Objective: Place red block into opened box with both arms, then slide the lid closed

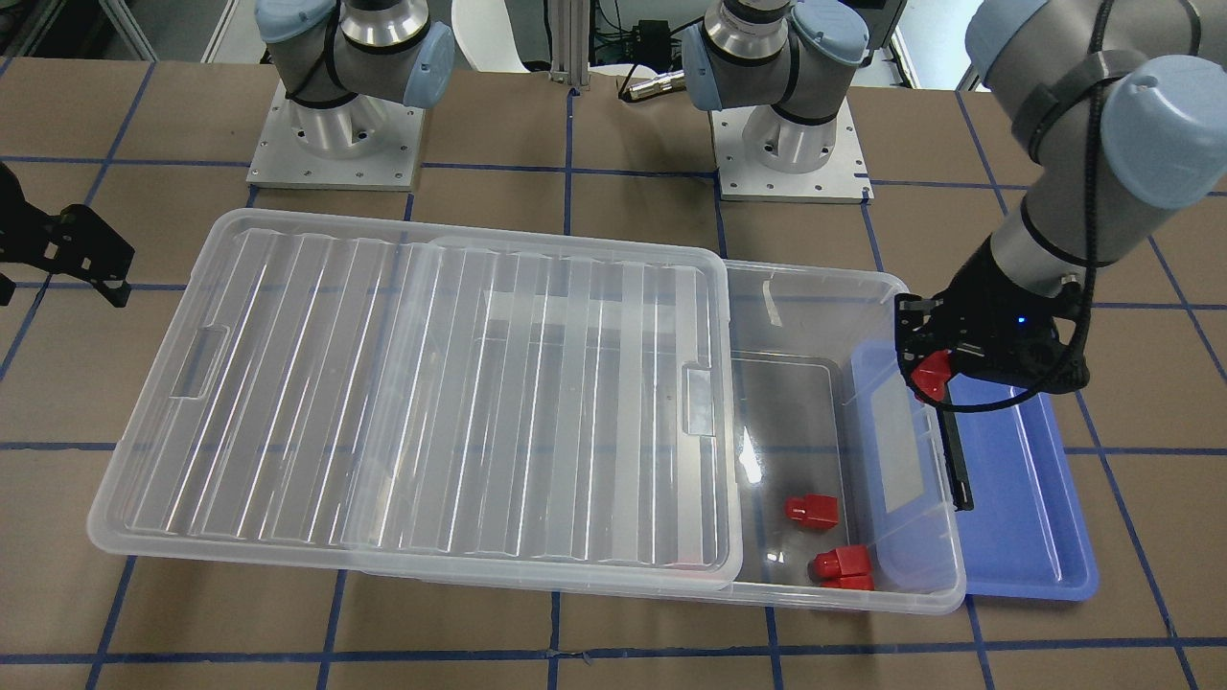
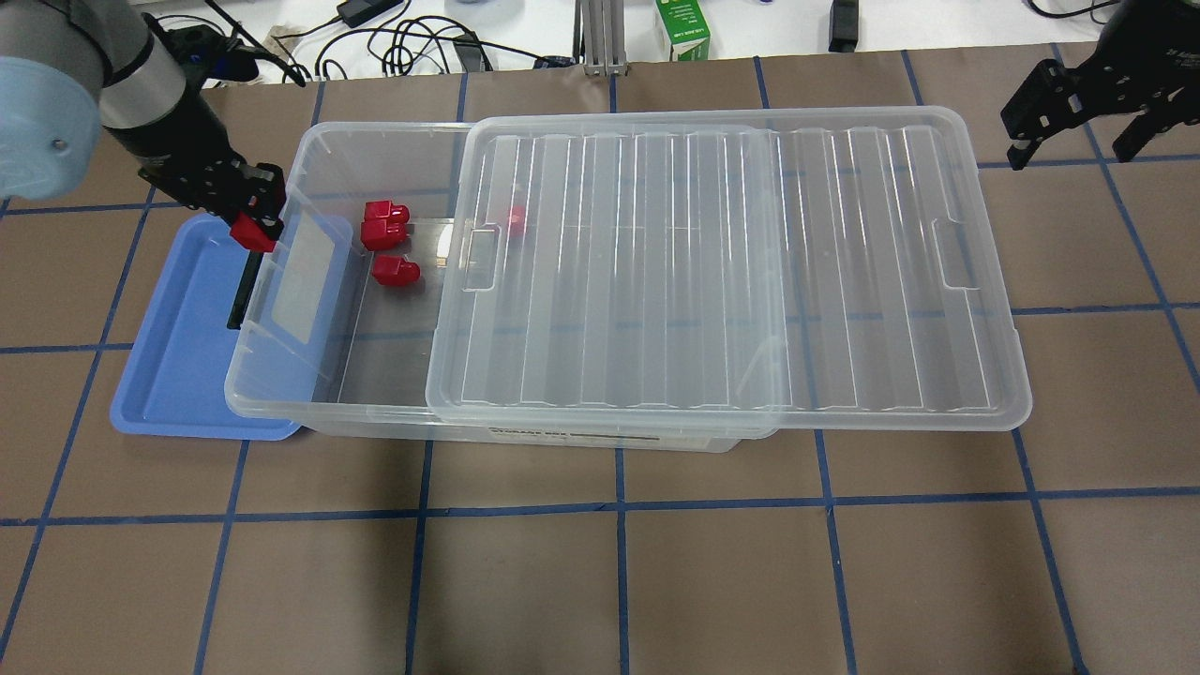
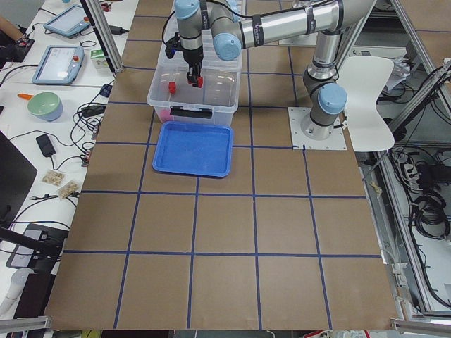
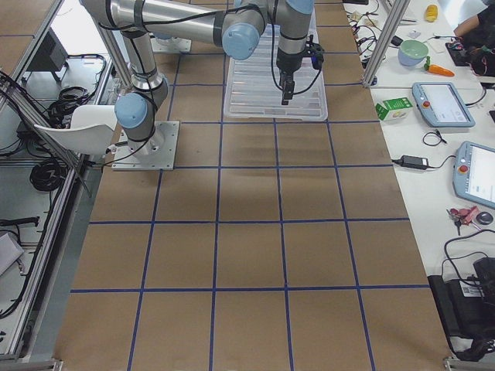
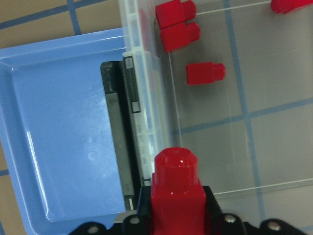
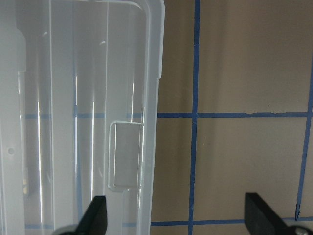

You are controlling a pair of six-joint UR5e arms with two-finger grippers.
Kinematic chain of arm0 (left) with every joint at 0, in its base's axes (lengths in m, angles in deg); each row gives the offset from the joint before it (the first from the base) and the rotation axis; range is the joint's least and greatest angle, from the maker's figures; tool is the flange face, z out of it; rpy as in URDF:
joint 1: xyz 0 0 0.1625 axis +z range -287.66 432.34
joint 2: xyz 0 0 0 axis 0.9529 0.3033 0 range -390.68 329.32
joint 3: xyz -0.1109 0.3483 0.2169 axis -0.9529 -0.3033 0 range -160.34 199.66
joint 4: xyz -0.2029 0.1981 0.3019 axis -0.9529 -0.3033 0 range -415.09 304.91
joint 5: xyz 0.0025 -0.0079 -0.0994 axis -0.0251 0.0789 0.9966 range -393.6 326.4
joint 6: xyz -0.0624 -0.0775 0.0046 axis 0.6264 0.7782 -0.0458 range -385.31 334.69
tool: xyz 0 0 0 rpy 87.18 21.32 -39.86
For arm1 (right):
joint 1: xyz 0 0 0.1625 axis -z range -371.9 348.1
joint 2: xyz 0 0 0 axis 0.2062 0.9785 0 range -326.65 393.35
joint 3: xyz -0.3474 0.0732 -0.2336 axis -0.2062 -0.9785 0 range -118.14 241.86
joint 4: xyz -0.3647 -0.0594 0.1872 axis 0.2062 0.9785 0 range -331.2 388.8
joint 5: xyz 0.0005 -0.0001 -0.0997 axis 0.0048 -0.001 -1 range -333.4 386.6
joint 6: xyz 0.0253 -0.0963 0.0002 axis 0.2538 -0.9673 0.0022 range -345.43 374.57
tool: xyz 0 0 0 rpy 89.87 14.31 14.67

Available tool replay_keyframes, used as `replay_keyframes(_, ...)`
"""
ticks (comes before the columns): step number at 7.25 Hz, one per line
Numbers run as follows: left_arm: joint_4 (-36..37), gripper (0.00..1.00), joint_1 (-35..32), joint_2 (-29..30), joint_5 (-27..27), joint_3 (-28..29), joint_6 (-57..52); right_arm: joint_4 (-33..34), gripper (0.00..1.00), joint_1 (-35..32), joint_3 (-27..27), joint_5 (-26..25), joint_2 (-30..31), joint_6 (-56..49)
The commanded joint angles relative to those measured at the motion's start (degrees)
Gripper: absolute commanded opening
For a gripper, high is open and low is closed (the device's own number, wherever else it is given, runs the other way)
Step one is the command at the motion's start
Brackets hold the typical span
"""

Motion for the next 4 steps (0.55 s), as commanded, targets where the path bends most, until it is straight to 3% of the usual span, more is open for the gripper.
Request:
replay_keyframes(1,5.15,0.0,-2.74,0.59,0.51,-4.32,3.18,-0.82,1.0,0.09,0.37,-0.24,0.99,0.07)
replay_keyframes(2,10.68,0.0,-2.66,0.94,0.6,-7.22,2.84,-0.65,1.0,0.09,0.63,-0.24,1.08,0.07)
replay_keyframes(4,13.46,0.0,-2.49,1.47,0.69,-10.4,3.01,-0.65,1.0,0.17,0.63,-0.24,1.08,0.07)
